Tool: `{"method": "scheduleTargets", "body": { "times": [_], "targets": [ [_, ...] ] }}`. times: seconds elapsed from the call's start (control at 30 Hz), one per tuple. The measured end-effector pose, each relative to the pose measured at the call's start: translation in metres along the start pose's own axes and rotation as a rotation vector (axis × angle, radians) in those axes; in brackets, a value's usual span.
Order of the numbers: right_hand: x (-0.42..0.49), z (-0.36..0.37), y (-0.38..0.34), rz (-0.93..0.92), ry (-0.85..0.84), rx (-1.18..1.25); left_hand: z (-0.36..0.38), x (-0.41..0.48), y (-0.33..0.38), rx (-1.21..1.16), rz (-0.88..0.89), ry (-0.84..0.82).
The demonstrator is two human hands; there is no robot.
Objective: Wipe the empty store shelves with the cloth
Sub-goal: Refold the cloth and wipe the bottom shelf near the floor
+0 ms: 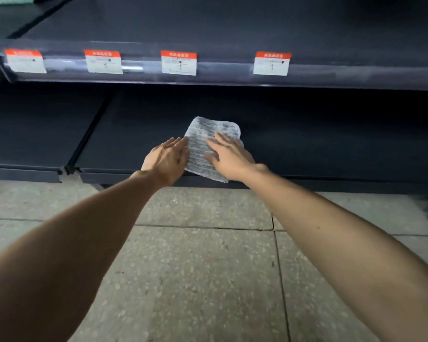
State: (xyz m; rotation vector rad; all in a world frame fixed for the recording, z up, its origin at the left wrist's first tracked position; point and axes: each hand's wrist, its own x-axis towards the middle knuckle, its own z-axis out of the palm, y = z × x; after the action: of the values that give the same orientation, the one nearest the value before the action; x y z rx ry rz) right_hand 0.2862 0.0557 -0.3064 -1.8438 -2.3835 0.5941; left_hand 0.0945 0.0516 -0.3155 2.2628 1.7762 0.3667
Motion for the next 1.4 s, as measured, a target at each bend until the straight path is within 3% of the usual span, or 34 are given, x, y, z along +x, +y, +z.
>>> {"method": "scheduleTargets", "body": {
  "times": [0.17,0.53,0.8,1.13,1.4],
  "targets": [
    [-0.004,0.004,0.045,0.043,0.042,-0.148,0.021,0.028,0.036,0.020,0.007,-0.041],
    [0.002,-0.019,0.131,0.131,0.089,-0.110,0.068,0.086,0.116,0.150,-0.141,-0.153],
    [0.001,-0.054,0.219,0.244,0.123,-0.122,0.106,0.148,0.201,0.122,-0.140,-0.189],
    [-0.048,-0.096,0.343,0.373,0.141,-0.119,0.151,0.186,0.333,0.148,-0.025,-0.218],
    [-0.120,-0.115,0.435,0.645,0.161,-0.158,0.191,0.197,0.458,0.138,0.209,-0.267]
  ]
}}
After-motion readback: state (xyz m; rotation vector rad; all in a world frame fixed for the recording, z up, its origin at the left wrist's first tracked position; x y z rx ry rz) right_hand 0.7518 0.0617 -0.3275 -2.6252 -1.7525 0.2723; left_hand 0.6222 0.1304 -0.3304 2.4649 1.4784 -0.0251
